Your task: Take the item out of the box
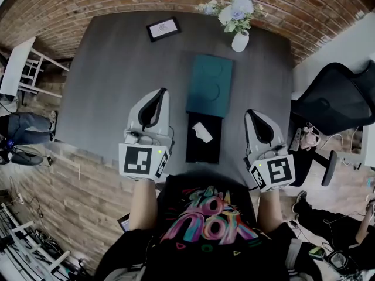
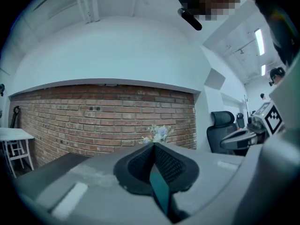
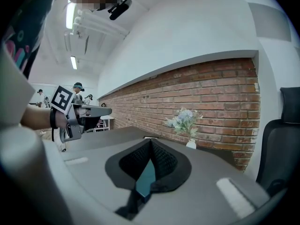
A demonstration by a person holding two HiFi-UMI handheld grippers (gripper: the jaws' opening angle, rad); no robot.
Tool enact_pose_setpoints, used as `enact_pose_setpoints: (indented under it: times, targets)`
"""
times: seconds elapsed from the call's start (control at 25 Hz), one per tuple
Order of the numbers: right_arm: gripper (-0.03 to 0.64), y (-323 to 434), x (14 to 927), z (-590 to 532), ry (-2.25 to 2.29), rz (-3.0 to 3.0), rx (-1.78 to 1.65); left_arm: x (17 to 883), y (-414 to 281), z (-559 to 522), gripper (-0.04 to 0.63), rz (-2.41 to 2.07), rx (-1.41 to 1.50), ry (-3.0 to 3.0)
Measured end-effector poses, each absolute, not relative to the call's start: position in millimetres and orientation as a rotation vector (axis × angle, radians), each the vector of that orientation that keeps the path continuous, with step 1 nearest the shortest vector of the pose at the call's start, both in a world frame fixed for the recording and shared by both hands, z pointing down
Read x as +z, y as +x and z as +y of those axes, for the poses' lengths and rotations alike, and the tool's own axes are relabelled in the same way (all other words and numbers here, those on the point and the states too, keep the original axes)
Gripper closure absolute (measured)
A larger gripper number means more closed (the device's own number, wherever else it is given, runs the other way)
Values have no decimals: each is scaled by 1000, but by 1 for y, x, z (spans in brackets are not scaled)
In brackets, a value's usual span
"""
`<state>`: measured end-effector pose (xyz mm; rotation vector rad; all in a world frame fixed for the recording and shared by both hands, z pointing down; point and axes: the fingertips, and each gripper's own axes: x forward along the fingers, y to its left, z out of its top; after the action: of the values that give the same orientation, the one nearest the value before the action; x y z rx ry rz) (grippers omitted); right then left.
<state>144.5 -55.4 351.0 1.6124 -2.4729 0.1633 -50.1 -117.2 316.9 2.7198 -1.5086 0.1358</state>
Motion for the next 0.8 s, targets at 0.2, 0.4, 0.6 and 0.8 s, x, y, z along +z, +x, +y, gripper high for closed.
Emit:
enact_pose_setpoints:
  times: [0.2, 0.4, 0.6, 0.8]
  targets:
    - [615, 131, 356, -58, 1599, -2469, 177, 321, -53, -115, 595, -1473, 140, 2732]
    - [615, 116, 358, -57, 1578, -2469, 176, 321, -58, -116, 595, -1443, 148, 2754]
    - [614, 109, 360, -57, 1578, -2462, 193, 324, -61, -116, 595, -1407, 151, 2769]
    - [608, 102, 366, -55, 1557, -2442, 215, 324, -65, -117, 595, -1391, 135, 2774]
